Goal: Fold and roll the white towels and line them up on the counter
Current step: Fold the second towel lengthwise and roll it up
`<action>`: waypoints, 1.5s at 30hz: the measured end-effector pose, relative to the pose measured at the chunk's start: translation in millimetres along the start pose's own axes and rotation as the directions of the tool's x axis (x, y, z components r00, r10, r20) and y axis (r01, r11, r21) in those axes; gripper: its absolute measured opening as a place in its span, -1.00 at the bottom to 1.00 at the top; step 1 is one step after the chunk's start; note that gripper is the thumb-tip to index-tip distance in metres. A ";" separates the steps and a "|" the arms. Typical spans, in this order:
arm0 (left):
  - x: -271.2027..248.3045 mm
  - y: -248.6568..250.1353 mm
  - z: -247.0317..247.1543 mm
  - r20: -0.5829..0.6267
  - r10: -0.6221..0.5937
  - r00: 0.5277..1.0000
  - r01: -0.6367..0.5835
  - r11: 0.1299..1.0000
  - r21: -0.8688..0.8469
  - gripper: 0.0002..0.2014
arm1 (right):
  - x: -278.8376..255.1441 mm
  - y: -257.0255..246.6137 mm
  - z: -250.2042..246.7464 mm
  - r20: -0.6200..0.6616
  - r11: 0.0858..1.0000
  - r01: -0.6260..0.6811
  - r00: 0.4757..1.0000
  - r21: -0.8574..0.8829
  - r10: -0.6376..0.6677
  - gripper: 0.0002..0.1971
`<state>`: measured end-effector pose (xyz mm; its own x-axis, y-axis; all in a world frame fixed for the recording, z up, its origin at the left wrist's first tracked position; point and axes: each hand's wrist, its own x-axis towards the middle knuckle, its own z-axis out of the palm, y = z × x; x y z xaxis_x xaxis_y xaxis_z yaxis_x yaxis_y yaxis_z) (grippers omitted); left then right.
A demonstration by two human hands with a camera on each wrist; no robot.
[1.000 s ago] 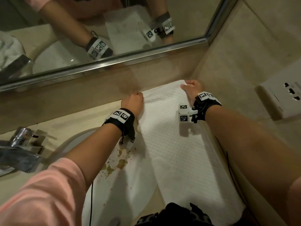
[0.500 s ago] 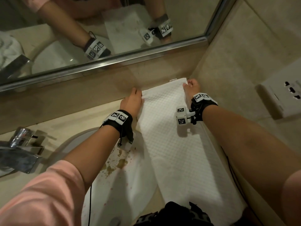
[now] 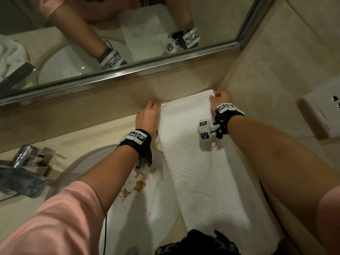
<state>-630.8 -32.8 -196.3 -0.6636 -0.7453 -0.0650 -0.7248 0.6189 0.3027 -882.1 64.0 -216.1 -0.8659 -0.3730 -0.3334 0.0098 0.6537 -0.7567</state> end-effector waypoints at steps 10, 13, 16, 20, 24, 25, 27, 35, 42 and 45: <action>0.0 -13.4 28.3 -0.163 0.304 0.939 -0.328 0.933 -0.150 -0.89 | -6.6 -6.7 11.2 -0.112 0.922 0.091 0.983 -0.376 -0.143 -0.72; 0.7 -13.2 27.9 -0.124 0.274 0.954 -0.292 0.942 -0.163 -0.86 | -9.4 -1.1 14.0 -0.122 0.907 0.147 0.970 -0.395 -0.211 -0.74; 3.4 -10.9 24.4 -0.062 0.233 0.970 -0.240 0.956 -0.171 -0.83 | -12.4 2.5 13.0 -0.128 0.890 0.191 0.956 -0.413 -0.264 -0.75; 1.1 -10.0 23.1 -0.076 0.198 0.977 -0.209 0.957 -0.203 -0.84 | -20.1 7.8 9.7 -0.159 0.904 0.209 0.946 -0.374 -0.284 -0.74; -0.5 -10.4 21.1 -0.060 0.171 0.983 -0.181 0.953 -0.243 -0.80 | -25.5 16.8 6.8 -0.169 0.893 0.304 0.913 -0.331 -0.373 -0.79; -0.2 -10.7 20.2 -0.046 0.166 0.985 -0.172 0.955 -0.243 -0.79 | -25.6 18.0 6.2 -0.167 0.894 0.320 0.908 -0.315 -0.384 -0.82; 1.2 -11.7 19.9 -0.016 0.167 0.986 -0.166 0.956 -0.241 -0.79 | -25.5 18.7 5.6 -0.173 0.904 0.340 0.905 -0.258 -0.389 -0.86; 1.3 -15.4 8.0 -0.215 0.127 0.968 -0.192 0.929 -0.316 -0.85 | -33.0 21.1 10.2 -0.188 0.946 0.314 0.927 -0.080 -0.323 -0.66; -3.4 -4.9 7.2 -0.046 0.063 0.997 -0.070 0.984 -0.163 -0.71 | -38.3 18.7 13.2 -0.160 0.963 0.266 0.953 0.037 -0.257 -0.58; -5.0 -3.1 13.3 0.042 0.011 0.999 -0.008 0.997 -0.071 -0.68 | -38.4 20.1 11.0 -0.149 0.972 0.235 0.961 -0.006 -0.233 -0.62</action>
<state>-627.8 -27.8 -209.6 -0.6784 -0.7277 -0.1015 -0.7047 0.6053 0.3703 -843.1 84.1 -224.7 -0.9091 -0.4122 -0.0601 -0.1965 0.5516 -0.8106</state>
